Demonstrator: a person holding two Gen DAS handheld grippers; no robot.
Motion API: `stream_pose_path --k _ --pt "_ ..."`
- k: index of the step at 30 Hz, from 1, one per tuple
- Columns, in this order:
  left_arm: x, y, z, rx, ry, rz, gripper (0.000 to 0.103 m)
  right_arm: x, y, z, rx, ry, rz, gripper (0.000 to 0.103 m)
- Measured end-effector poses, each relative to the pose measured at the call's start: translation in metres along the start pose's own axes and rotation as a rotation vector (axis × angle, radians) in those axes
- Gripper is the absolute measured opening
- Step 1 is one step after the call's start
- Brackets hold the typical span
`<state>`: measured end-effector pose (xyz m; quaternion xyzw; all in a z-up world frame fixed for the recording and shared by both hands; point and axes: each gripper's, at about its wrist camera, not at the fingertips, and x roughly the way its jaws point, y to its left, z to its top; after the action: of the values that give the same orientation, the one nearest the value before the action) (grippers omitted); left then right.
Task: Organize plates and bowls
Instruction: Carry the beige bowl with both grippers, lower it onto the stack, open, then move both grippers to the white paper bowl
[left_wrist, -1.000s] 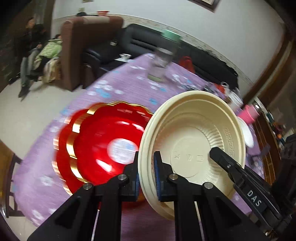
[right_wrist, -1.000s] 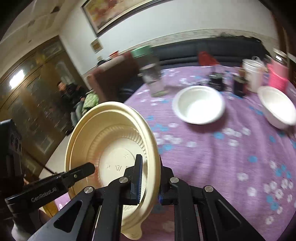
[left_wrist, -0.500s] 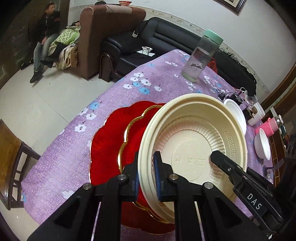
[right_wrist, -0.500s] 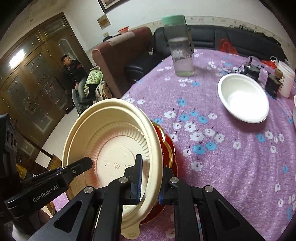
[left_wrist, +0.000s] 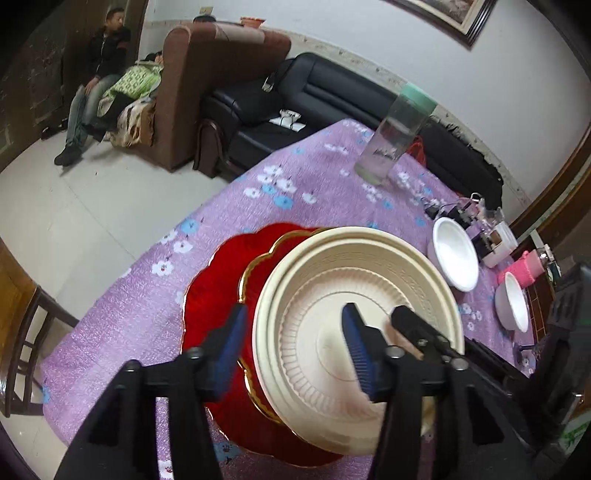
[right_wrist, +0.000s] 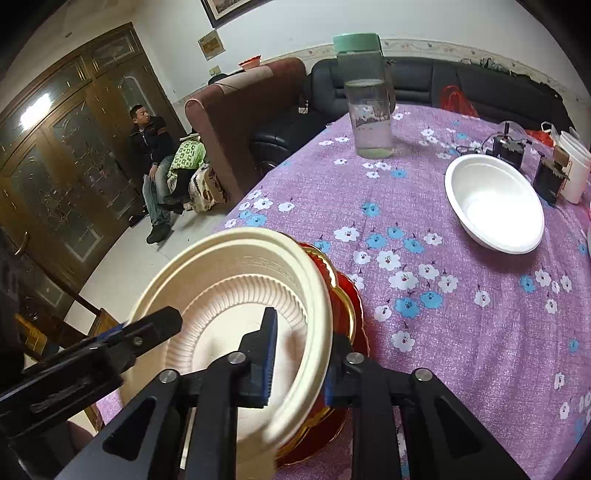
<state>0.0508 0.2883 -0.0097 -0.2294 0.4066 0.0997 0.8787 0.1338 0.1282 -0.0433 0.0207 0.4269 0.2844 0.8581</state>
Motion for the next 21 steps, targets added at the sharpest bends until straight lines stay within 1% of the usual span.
stream_pose_path --k 1,3,4,9,12,14,16,18,21 --pt "-0.003 0.0 0.0 -0.001 -0.013 0.004 0.06 -0.001 0.001 0.0 -0.006 -0.007 -0.004 0.036" --pt "-0.011 0.002 0.001 -0.011 -0.043 0.001 0.062 -0.005 0.003 -0.001 -0.011 -0.025 0.005 0.047" --pt "-0.014 0.003 0.001 -0.017 -0.052 -0.004 0.062 -0.007 0.004 0.0 -0.011 -0.036 0.007 0.051" --pt "-0.035 0.008 -0.003 -0.033 -0.099 -0.018 0.063 -0.027 0.007 0.001 -0.018 -0.108 0.003 0.052" --pt "-0.047 0.005 -0.007 -0.028 -0.119 0.0 0.073 -0.043 0.004 0.0 -0.008 -0.157 0.003 0.058" --pt "-0.053 0.001 -0.011 -0.016 -0.132 0.004 0.075 -0.054 0.001 -0.001 0.0 -0.183 0.007 0.06" --pt "-0.059 -0.008 -0.015 0.019 -0.148 0.017 0.083 -0.066 -0.005 -0.004 0.01 -0.208 0.006 0.06" --pt "-0.065 -0.019 -0.021 0.068 -0.16 0.03 0.086 -0.075 -0.012 -0.008 0.012 -0.222 0.0 0.06" --pt "-0.071 -0.038 -0.031 0.137 -0.161 -0.002 0.088 -0.086 -0.025 -0.015 0.014 -0.238 -0.019 0.062"
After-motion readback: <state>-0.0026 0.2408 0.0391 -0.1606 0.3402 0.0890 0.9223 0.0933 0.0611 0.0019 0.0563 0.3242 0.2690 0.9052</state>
